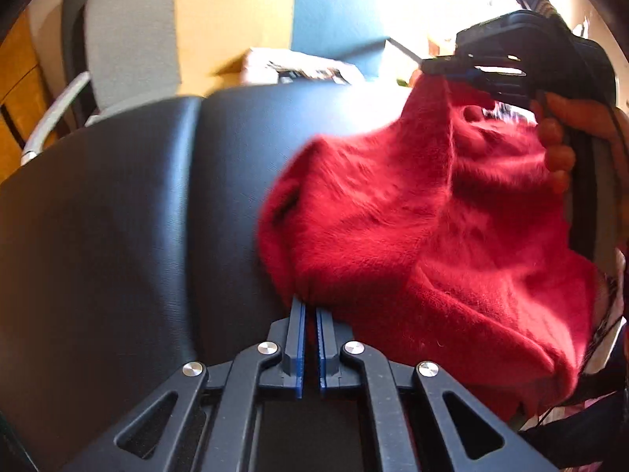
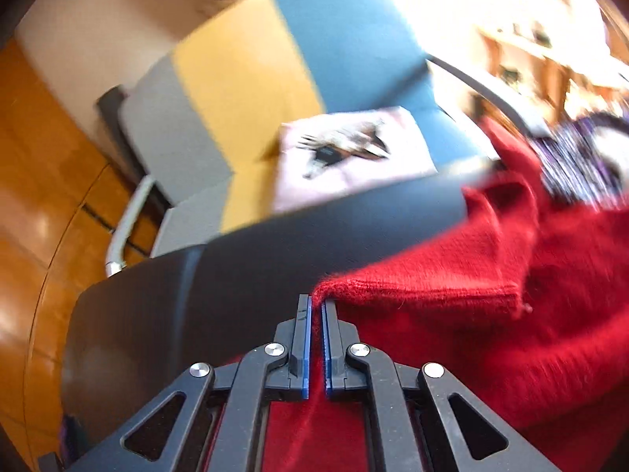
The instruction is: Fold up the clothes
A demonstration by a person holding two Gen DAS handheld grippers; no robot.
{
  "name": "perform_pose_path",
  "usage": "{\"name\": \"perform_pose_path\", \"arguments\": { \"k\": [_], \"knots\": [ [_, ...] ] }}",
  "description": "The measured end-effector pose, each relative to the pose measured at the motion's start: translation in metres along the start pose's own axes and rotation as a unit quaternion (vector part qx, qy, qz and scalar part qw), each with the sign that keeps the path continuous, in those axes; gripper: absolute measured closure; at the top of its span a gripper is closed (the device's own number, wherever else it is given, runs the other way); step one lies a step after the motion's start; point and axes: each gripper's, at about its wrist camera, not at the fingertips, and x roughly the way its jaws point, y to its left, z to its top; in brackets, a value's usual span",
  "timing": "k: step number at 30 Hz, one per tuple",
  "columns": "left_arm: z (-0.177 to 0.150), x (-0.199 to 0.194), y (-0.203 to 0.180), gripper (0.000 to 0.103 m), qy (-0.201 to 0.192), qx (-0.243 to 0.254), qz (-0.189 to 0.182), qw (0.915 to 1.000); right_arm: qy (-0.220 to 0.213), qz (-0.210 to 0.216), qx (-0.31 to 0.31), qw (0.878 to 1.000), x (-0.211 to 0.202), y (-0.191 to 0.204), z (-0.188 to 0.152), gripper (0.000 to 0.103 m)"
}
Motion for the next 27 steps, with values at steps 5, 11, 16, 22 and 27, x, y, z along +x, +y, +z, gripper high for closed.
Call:
{"name": "perform_pose_path", "arguments": {
  "k": [5, 11, 16, 22, 27],
  "knots": [
    [0.011, -0.037, 0.072, 0.100, -0.028, -0.055, 0.025, 0.9978, -0.019, 0.040, -0.069, 0.997, 0.016, 0.087, 0.031, 0.098],
    [0.016, -0.041, 0.170, 0.103, -0.021, -0.124, 0.121, 0.9847, -0.023, 0.091, -0.138, 0.986, 0.055, 0.190, 0.048, 0.102],
    [-0.014, -0.028, 0.205, 0.103, -0.008, -0.155, 0.094, 0.9834, 0.009, 0.136, -0.130, 0.982, 0.067, 0.201, 0.008, 0.077],
    [-0.036, 0.001, 0.170, 0.089, 0.012, -0.175, -0.035, 0.9839, 0.004, 0.070, -0.203, 0.977, 0.022, 0.144, -0.069, 0.043],
    [-0.029, 0.026, 0.125, 0.074, 0.022, -0.140, -0.033, 0.9893, 0.004, -0.015, -0.134, 0.991, -0.022, 0.045, -0.116, 0.040]
  ]
}}
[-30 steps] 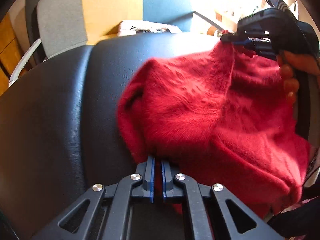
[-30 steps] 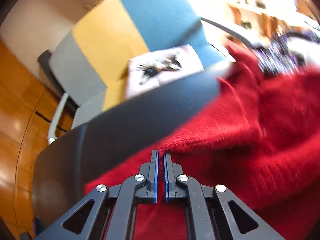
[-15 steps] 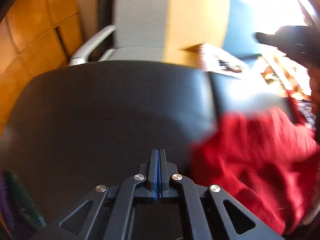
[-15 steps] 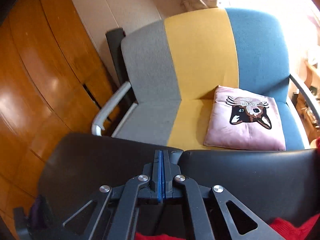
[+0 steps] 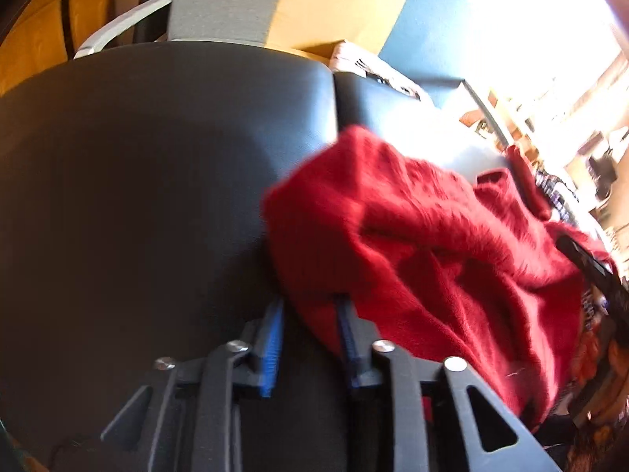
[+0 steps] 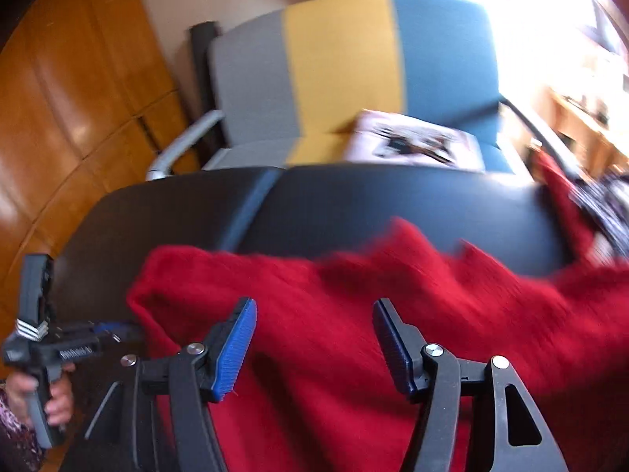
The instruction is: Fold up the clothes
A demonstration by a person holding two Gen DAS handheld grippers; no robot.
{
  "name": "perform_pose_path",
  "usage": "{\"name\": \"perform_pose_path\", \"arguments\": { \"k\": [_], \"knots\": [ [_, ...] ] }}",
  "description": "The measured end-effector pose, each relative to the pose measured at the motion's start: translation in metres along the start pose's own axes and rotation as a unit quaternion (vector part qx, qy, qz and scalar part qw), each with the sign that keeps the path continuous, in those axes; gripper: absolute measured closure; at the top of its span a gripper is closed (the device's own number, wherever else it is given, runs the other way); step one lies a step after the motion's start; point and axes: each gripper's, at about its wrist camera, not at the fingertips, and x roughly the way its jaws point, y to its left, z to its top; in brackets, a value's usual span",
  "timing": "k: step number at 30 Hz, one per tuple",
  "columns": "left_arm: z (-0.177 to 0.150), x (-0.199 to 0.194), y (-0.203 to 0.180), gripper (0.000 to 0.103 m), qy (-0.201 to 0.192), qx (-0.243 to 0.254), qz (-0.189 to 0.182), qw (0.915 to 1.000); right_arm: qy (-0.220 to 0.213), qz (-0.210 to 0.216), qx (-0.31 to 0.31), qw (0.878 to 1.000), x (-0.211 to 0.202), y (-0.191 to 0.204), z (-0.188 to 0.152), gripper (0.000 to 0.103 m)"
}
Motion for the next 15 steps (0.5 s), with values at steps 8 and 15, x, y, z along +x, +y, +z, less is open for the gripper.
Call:
{"name": "perform_pose_path", "arguments": {
  "k": [8, 15],
  "knots": [
    [0.002, 0.022, -0.036, 0.068, -0.026, 0.010, 0.022, 0.9994, 0.006, -0.138, -0.034, 0.990, -0.020, -0.086, -0.016, 0.014],
    [0.004, 0.041, -0.062, 0.068, -0.032, 0.056, 0.062, 0.9960, 0.076, -0.135, -0.026, 0.988, 0.049, -0.127, -0.022, 0.064]
  ]
}}
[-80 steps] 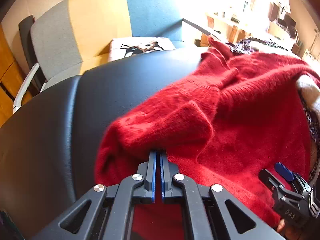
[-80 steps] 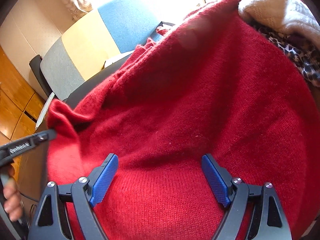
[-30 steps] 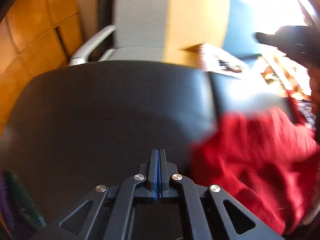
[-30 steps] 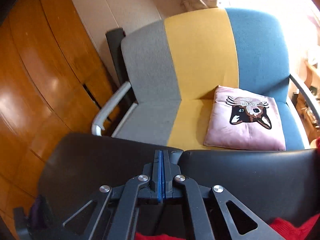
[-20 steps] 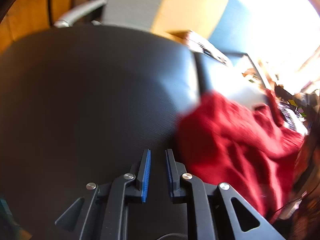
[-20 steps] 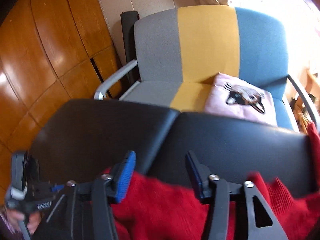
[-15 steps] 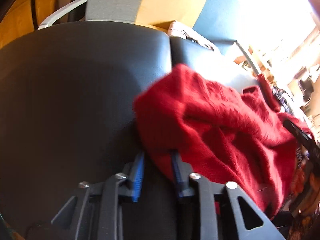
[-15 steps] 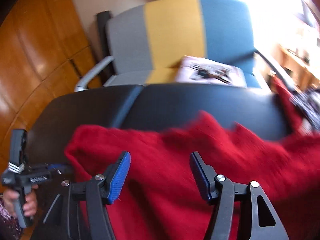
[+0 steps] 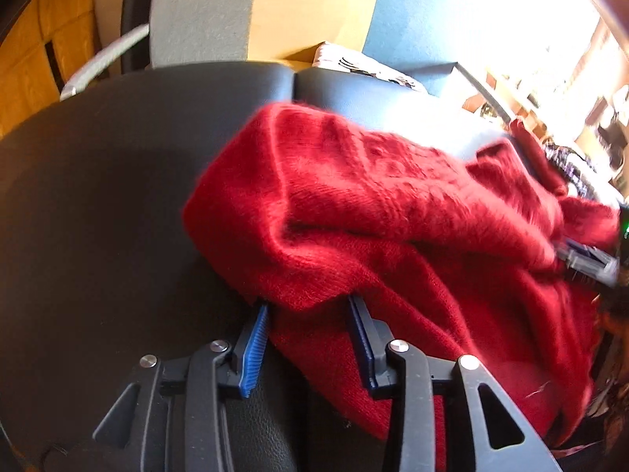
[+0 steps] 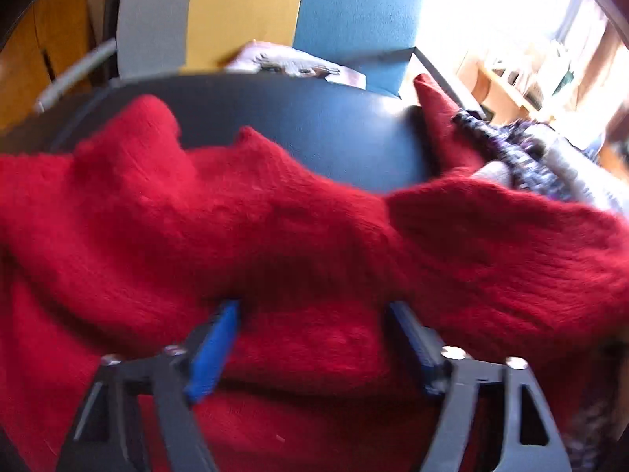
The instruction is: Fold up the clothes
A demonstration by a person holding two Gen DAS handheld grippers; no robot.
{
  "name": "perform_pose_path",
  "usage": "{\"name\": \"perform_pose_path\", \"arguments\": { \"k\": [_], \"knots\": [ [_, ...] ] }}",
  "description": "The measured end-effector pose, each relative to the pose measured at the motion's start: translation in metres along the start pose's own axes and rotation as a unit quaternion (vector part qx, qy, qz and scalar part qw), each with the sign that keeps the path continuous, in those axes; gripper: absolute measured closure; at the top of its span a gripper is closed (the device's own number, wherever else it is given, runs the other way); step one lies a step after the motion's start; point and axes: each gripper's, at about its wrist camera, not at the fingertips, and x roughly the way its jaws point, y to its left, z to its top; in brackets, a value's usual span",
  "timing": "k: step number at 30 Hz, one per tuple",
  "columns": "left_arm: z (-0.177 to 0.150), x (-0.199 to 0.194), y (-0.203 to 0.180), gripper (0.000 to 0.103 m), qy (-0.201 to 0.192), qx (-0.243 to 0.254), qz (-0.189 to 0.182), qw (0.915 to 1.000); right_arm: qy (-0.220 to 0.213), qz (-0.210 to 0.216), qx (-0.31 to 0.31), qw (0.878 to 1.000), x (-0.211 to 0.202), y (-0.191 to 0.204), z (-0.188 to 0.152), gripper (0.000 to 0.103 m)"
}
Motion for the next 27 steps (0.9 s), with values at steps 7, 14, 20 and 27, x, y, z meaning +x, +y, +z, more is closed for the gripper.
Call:
{"name": "perform_pose_path", "arguments": {
  "k": [7, 14, 20, 27],
  "knots": [
    [-0.001, -0.016, 0.021, 0.096, 0.004, 0.016, 0.042, 0.9990, -0.035, 0.009, -0.051, 0.998, -0.032, 0.057, 0.051, 0.096],
    [0.008, -0.033, 0.100, 0.097, -0.003, -0.049, 0.095, 0.9943, -0.101, 0.098, -0.110, 0.984, -0.075, 0.169, 0.117, 0.098],
    [0.012, -0.031, 0.163, 0.097, 0.004, -0.091, 0.147, 0.9849, -0.136, 0.020, -0.083, 0.987, -0.052, 0.203, 0.156, 0.098],
    [0.013, -0.040, 0.195, 0.092, -0.013, -0.168, 0.082, 0.9823, -0.081, 0.004, 0.022, 0.996, -0.040, 0.132, 0.121, 0.054]
  ]
}}
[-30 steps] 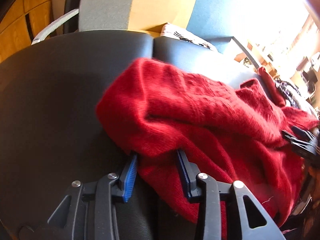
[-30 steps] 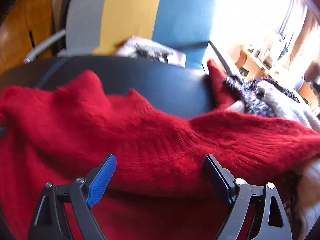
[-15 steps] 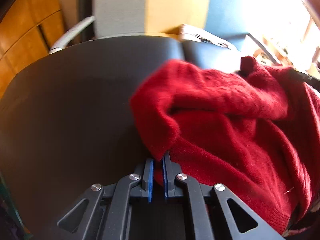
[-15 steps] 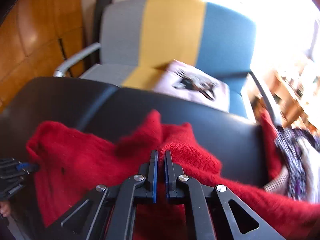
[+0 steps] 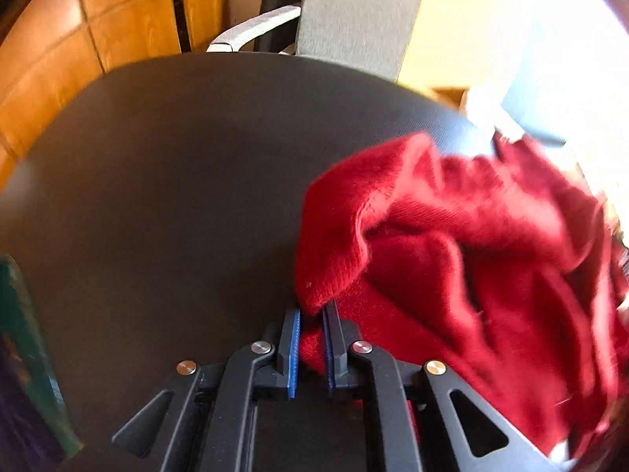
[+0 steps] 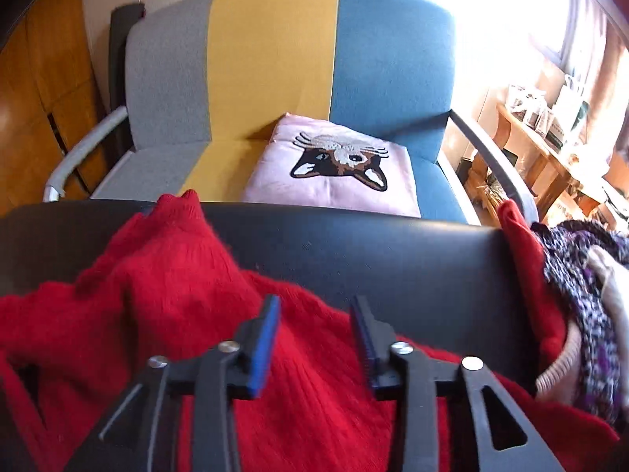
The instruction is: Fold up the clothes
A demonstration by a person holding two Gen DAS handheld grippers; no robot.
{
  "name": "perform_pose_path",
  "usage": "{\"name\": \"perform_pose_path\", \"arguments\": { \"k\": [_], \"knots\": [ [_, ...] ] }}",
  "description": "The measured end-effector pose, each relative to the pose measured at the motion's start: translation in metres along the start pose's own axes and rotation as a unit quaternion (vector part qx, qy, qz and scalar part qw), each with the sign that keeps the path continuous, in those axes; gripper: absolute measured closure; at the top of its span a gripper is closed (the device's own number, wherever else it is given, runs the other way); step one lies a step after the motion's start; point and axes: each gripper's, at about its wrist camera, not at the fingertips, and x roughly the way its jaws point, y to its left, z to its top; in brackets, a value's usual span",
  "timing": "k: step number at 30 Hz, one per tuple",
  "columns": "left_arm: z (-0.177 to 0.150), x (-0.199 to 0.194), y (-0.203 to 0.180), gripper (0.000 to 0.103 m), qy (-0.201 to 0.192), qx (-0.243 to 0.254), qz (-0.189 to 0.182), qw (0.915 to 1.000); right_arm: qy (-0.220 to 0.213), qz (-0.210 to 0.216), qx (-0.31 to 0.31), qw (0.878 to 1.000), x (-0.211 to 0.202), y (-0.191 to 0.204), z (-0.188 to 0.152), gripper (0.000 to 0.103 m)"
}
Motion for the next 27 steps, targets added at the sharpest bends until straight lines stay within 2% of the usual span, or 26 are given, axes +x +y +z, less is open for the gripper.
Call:
{"name": "perform_pose_path", "arguments": {
  "k": [2, 3, 6, 8, 9, 11, 12, 14, 16, 17, 18, 20, 22, 25, 26, 27],
  "knots": [
    [-0.006, -0.012, -0.009, 0.089, -0.018, 0.004, -0.027, 0.9995, -0.030, 0.026, 0.008, 0.999, -0.035, -0.009, -0.027, 0.040],
    [-0.011, -0.018, -0.016, 0.088, -0.026, 0.010, -0.039, 0.9988, -0.037, 0.051, 0.008, 0.998, -0.052, -0.012, -0.041, 0.038],
    [-0.026, -0.022, -0.036, 0.080, -0.011, 0.030, -0.075, 0.9967, -0.034, 0.120, -0.010, 0.992, -0.084, -0.022, -0.076, 0.038],
    [-0.039, -0.018, -0.052, 0.078, 0.013, 0.049, -0.098, 0.9939, -0.016, 0.166, -0.045, 0.985, -0.103, -0.004, -0.105, 0.038],
    [-0.045, -0.012, -0.060, 0.077, 0.025, 0.064, -0.094, 0.9932, -0.007, 0.190, -0.066, 0.980, -0.110, 0.008, -0.120, 0.037],
    [-0.053, 0.002, -0.071, 0.077, 0.038, 0.085, -0.062, 0.9937, 0.012, 0.235, -0.108, 0.966, -0.123, 0.034, -0.149, 0.037],
    [-0.053, 0.010, -0.075, 0.076, 0.040, 0.091, -0.044, 0.9941, 0.021, 0.235, -0.132, 0.963, -0.121, 0.048, -0.159, 0.037],
    [-0.052, 0.012, -0.082, 0.076, 0.014, 0.098, -0.025, 0.9948, 0.030, 0.229, -0.172, 0.958, -0.122, 0.075, -0.183, 0.037],
    [-0.050, 0.015, -0.088, 0.079, 0.013, 0.113, -0.006, 0.9935, 0.041, 0.203, -0.188, 0.960, -0.114, 0.089, -0.196, 0.037],
    [-0.048, 0.017, -0.088, 0.094, 0.010, 0.115, -0.003, 0.9933, 0.047, 0.191, -0.196, 0.961, -0.111, 0.095, -0.202, 0.037],
    [-0.046, 0.018, -0.088, 0.099, 0.008, 0.117, -0.002, 0.9931, 0.056, 0.186, -0.194, 0.962, -0.103, 0.095, -0.204, 0.037],
    [-0.043, 0.016, -0.085, 0.101, 0.012, 0.111, -0.015, 0.9936, 0.075, 0.183, -0.207, 0.958, -0.096, 0.101, -0.213, 0.036],
    [-0.041, 0.011, -0.074, 0.101, 0.012, 0.107, -0.022, 0.9940, 0.061, 0.177, -0.208, 0.960, -0.100, 0.101, -0.218, 0.037],
    [-0.032, -0.001, -0.051, 0.101, 0.002, 0.091, -0.024, 0.9956, 0.068, 0.184, -0.178, 0.964, -0.100, 0.095, -0.218, 0.048],
    [-0.030, -0.010, -0.040, 0.101, -0.005, 0.079, -0.021, 0.9966, 0.068, 0.184, -0.179, 0.964, -0.102, 0.096, -0.218, 0.061],
    [-0.021, -0.016, -0.026, 0.101, -0.014, 0.065, -0.012, 0.9977, 0.069, 0.184, -0.179, 0.964, -0.103, 0.097, -0.218, 0.079]
  ]
}}
